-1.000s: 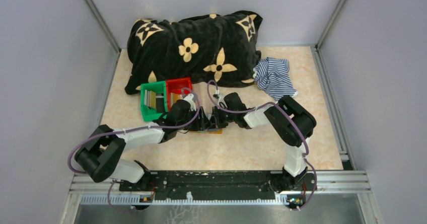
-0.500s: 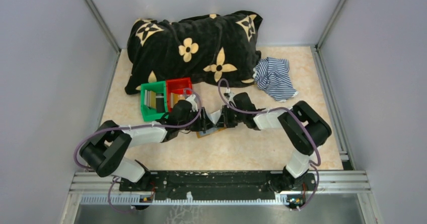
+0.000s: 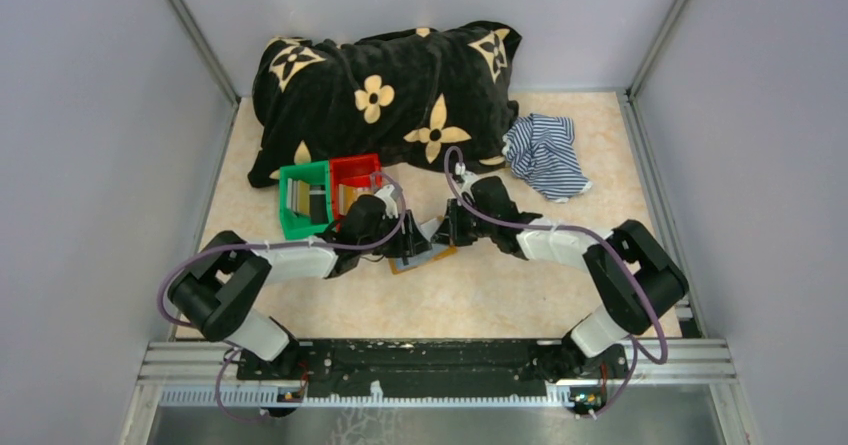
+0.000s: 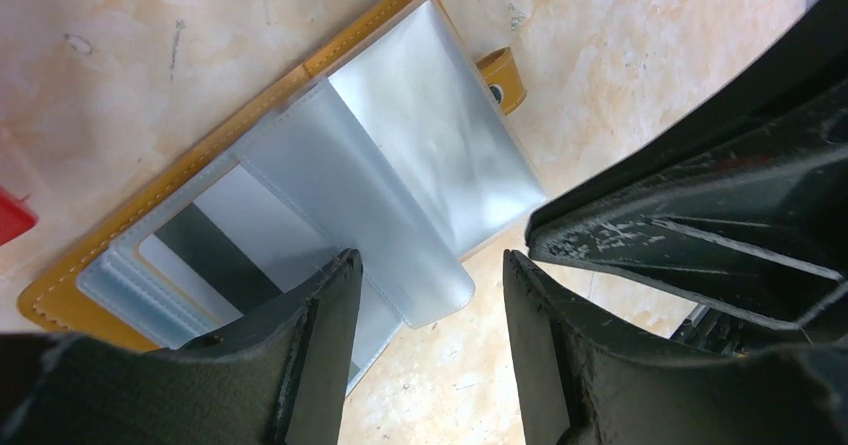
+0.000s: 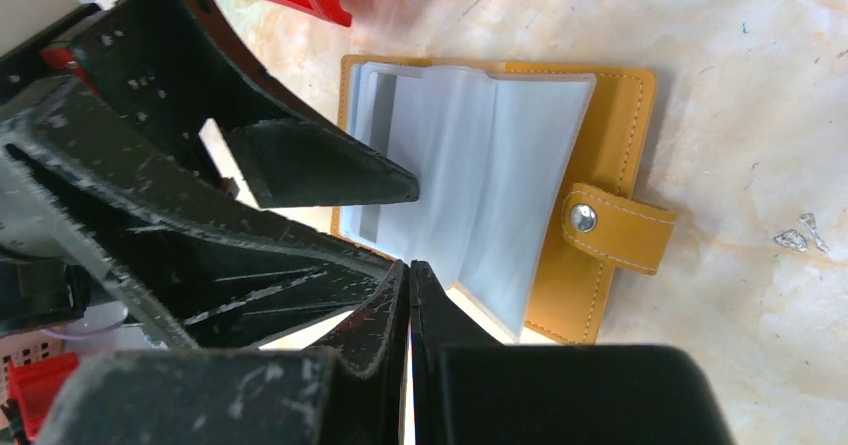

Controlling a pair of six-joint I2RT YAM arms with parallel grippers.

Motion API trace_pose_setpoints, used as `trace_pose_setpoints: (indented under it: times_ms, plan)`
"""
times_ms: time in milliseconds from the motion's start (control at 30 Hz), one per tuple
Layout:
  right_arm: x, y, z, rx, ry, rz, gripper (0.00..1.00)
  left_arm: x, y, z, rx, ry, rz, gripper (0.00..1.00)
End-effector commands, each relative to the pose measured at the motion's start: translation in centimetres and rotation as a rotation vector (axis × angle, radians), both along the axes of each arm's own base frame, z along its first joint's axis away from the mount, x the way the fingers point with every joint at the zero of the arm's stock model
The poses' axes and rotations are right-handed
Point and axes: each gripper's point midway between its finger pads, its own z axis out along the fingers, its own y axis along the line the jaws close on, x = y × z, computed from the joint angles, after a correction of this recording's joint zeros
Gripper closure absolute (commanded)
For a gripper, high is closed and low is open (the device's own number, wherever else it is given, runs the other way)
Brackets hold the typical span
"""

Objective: Take the credit cards out of the card holder

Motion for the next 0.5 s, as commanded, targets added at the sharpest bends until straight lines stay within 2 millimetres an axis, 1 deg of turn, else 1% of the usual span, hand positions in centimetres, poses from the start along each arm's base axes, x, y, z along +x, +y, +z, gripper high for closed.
trace_pose_setpoints:
  times_ms: [0,100,200,300,400,467]
  plan:
    - [1.1,-0.5,2.8,0.015,-0.09,-0.023,1.0,1.0,-1.4,1.7,-0.037,-0.042,-0.029,0.4]
    - [1.2,-0.9,2.6,0.015,-0.085,-0.031,1.0,1.4,-1.7,2.2,-0.04,-0.056,-0.032,0.4]
    - [1.2,-1.2,2.3,0.014,-0.08,-0.037,1.0,1.7,-2.0,2.3,-0.044,-0.06,-0.035,0.4]
    - [1.1,-1.4,2.2,0.014,-0.078,-0.04,1.0,1.8,-2.5,2.1,-0.055,-0.058,-0.047,0.4]
    - [1.2,-1.8,2.3,0.009,-0.078,-0.047,1.0,1.9,-3.0,1.5,-0.065,-0.047,-0.061,0.4]
    - [1.2,-1.9,2.8,0.015,-0.092,-0.035,1.0,2.0,-3.2,1.1,-0.067,-0.036,-0.065,0.4]
